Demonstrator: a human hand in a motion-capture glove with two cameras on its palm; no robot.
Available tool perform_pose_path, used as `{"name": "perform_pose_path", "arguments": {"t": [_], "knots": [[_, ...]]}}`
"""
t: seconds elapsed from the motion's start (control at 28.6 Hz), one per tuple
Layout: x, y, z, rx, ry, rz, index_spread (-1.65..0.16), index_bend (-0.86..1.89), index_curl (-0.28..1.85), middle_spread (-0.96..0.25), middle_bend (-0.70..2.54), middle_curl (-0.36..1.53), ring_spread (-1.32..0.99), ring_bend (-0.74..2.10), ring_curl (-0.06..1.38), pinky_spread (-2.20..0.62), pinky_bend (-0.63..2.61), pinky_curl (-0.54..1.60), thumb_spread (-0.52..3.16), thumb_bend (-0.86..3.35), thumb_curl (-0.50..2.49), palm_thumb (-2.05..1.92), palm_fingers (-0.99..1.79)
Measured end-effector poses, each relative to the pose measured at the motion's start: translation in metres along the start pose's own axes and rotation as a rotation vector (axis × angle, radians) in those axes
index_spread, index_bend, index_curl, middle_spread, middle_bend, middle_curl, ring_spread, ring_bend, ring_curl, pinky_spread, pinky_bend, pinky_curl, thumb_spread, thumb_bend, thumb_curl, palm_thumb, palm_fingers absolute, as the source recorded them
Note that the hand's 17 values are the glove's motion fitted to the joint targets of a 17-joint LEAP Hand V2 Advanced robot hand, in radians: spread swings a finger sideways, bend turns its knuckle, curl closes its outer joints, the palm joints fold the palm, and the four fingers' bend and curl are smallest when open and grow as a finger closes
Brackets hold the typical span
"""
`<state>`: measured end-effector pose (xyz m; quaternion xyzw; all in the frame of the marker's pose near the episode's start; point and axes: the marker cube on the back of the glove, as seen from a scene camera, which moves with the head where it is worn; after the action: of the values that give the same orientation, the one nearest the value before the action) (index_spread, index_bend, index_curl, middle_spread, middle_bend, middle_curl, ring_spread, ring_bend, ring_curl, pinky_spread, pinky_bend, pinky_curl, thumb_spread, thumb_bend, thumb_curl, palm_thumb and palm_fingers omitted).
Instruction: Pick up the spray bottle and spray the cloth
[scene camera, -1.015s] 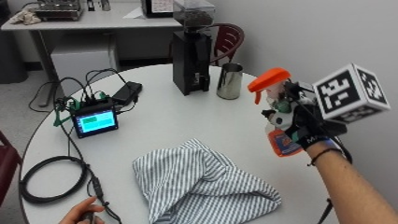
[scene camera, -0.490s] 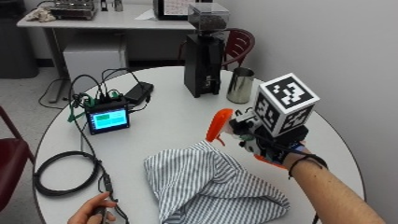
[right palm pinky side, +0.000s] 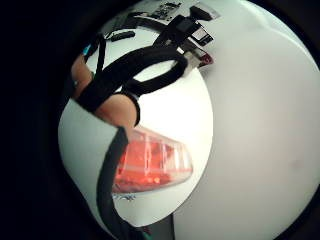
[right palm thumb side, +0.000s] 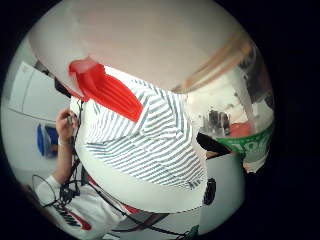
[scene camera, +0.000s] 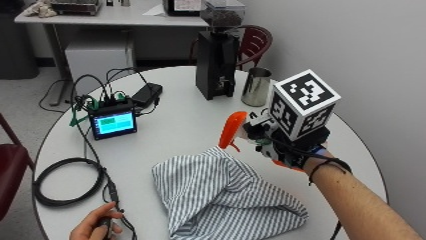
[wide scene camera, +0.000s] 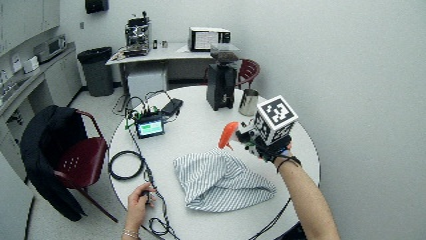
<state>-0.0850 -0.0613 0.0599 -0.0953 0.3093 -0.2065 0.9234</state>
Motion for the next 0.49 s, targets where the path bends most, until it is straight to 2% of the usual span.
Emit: {"name": "perform_pose_path", "arguments": {"t": [0.24, 0.49], "knots": [[0.015, -0.017, -0.052, 0.112, -0.015, 0.049, -0.25, 0.13, 0.32, -0.13, 0.39, 0.48, -0.14, 0.50, 0.43, 0.12, 0.24, 0.34, 0.58, -0.03, 0.60, 1.05, 1.09], [0.000, 0.004, -0.001, 0.002, -0.016, 0.008, -0.25, 0.13, 0.33, -0.13, 0.39, 0.49, -0.14, 0.50, 0.43, 0.12, 0.24, 0.35, 0.57, -0.03, 0.61, 1.05, 1.09]]}}
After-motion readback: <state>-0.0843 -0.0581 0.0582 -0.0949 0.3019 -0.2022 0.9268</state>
